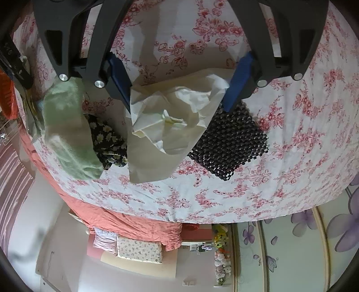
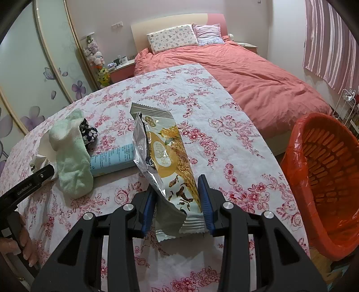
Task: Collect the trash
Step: 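Grasp the crumpled white paper with the left tool while the right tool holds the wrapper, then carry the paper and wrapper to the orange basket and open both tools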
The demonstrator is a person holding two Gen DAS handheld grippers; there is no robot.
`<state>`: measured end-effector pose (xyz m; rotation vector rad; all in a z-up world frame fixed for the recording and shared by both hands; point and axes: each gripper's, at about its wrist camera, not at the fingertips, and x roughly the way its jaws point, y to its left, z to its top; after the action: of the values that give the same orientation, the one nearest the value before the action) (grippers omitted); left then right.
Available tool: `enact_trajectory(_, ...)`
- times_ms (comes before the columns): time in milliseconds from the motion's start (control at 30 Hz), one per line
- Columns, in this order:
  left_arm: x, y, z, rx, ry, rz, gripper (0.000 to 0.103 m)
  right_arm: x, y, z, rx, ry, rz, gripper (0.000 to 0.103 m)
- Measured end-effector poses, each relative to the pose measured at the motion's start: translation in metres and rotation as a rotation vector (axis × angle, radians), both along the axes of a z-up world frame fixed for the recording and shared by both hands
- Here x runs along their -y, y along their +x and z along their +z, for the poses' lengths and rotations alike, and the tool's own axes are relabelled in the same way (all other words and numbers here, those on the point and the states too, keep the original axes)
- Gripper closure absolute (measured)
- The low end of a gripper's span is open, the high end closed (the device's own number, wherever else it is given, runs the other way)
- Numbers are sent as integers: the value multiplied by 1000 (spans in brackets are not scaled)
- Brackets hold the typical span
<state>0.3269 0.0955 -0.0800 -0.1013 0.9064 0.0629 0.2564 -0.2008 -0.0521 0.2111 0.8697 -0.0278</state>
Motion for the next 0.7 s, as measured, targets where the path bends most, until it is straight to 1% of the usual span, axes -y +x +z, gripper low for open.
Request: enact_trajectory(700, 1, 1, 0, -1, -1, 0, 26, 1, 0, 0, 5, 28, 6, 66)
